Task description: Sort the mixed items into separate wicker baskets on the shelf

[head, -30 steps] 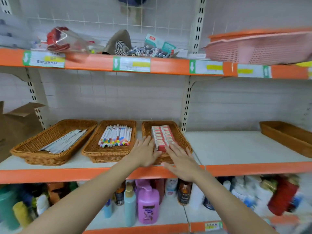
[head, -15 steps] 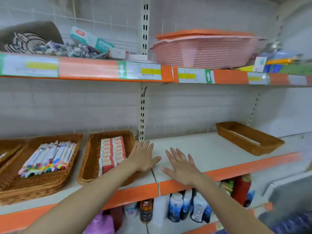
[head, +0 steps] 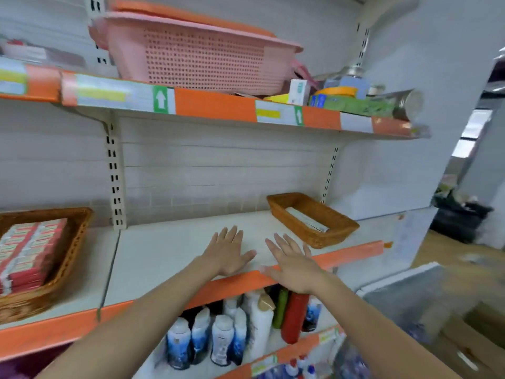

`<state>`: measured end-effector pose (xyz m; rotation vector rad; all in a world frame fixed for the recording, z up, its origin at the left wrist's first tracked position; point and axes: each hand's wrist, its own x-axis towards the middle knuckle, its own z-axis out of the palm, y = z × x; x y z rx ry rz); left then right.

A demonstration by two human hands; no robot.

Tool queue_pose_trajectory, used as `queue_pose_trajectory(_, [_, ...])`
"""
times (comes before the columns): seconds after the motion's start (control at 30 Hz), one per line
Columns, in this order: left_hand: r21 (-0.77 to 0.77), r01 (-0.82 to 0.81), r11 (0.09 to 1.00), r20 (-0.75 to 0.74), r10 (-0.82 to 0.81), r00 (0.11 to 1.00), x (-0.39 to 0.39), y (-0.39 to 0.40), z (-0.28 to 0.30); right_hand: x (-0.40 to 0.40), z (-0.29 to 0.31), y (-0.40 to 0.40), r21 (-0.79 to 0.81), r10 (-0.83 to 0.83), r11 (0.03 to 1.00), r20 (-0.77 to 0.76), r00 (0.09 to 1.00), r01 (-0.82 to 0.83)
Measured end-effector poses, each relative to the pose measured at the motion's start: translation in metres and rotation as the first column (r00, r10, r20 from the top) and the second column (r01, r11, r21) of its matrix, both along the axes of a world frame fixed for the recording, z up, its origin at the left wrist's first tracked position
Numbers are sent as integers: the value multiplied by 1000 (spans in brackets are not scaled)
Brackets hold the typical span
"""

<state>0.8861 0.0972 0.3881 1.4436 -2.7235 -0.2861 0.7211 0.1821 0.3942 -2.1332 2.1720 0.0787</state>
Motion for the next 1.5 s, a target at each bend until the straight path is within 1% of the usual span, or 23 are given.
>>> queue_pose_trajectory(0.13, [60,51,997,-22,-49,999,-67,5,-4,-62,4,12,-24,-55,998,-22,998,54])
queue_pose_trajectory(0.3, [19,120,993,-55,-119,991,-129,-2,9,-122,2,0,-59,-89,994,12,996,90])
queue_pose_trajectory(0.4, [9,155,988,-90,-154,984,-158,-25,5,-146,-4,-17,-66,-84,994,14,996,84])
queue_pose_trajectory(0.47, [-14,163,987,-95,-163,982,-178,-45,3,-161,-5,-31,-64,-93,993,44,995,96])
queue_pose_trajectory(0.57, [-26,171,985,-80,-172,982,-205,-71,6,-188,0,-53,-50,-120,991,56,991,123])
queue_pose_trajectory(0.63, [-20,168,986,-70,-169,983,-221,-86,9,-208,7,-71,-69,-124,989,47,991,127])
queue_pose_trajectory(0.73, [-18,142,990,-63,-142,988,-237,-112,7,-229,10,-97,-115,-108,987,71,992,115])
queue_pose_trajectory(0.83, [-16,121,992,-31,-122,992,-244,-127,-2,-235,3,-116,-63,-71,995,177,982,83])
queue_pose_trajectory(0.97, [4,99,995,44,-99,994,-251,-136,-4,-245,-2,-141,-3,-35,999,252,967,37])
queue_pose_trajectory(1.1, [-14,57,998,68,-56,996,-264,-142,1,-263,-6,-170,41,26,999,237,971,-37])
queue_pose_trajectory(1.27, [-21,-60,998,105,62,993,-285,-143,1,-282,-10,-199,76,132,985,232,964,-153])
queue_pose_trajectory(1.4, [-82,-144,986,126,154,980,-309,-137,4,-289,-8,-216,66,214,969,245,946,-236])
queue_pose_trajectory(1.5, [-62,-228,972,123,234,964,-326,-137,4,-290,-15,-223,45,227,967,280,933,-249])
